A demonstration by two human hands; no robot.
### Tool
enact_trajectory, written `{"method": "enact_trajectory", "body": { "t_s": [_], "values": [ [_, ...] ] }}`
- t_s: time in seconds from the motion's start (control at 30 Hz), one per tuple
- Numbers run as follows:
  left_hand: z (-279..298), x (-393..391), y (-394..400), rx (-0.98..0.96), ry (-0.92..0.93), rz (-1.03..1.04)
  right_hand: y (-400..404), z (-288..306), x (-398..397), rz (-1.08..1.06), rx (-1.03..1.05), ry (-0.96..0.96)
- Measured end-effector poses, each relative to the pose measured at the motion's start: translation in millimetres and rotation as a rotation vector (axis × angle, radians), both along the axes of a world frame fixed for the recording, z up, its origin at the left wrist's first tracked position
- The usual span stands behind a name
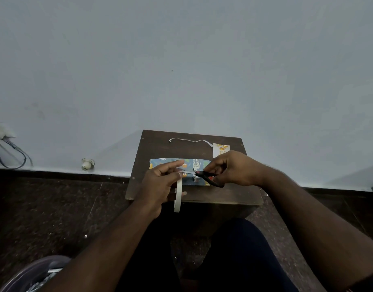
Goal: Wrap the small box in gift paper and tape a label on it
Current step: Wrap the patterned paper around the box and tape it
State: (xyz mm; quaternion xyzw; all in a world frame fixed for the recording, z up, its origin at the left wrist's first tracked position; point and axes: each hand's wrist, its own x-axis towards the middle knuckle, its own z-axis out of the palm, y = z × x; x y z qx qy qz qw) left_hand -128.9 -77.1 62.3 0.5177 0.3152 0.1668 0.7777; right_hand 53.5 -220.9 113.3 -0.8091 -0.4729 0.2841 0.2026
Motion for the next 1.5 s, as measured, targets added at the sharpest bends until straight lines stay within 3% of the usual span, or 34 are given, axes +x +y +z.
{"method": "enact_trajectory", "body": {
  "t_s": [0.27,0.8,1.0,1.1,1.17,1.27,1.37,1.5],
  "values": [
    [2.4,-0.3,-2.2,0.011,0.01,-0.006,1.3,7.6,-3.7,0.047,-0.013,-0.144],
    [-13.3,3.5,5.3,0.132,0.007,-0.001,1.6,-5.2,-9.9,0.042,-0.022,-0.151],
    [-15.0,4.2,5.6,0.25,0.038,0.021,-12.7,-29.6,4.7,-0.102,0.01,-0.047],
    [-11.2,3.2,4.6,0.18,0.004,0.022,-26.7,-45.0,19.3,-0.328,0.118,0.051],
    [-11.2,3.5,4.5,0.163,0.006,0.028,-37.1,-56.7,29.6,-0.524,0.158,0.008],
    [-13.8,4.2,4.2,0.143,0.016,0.048,-45.8,-81.5,39.5,-0.67,0.009,-0.156],
    [-15.8,4.5,4.8,0.112,0.013,0.058,-43.7,-103.1,37.5,-0.653,-0.181,-0.276],
    [-17.6,5.2,7.7,0.145,0.035,0.029,-36.4,-112.8,31.7,-0.591,-0.274,-0.373]
  ]
}}
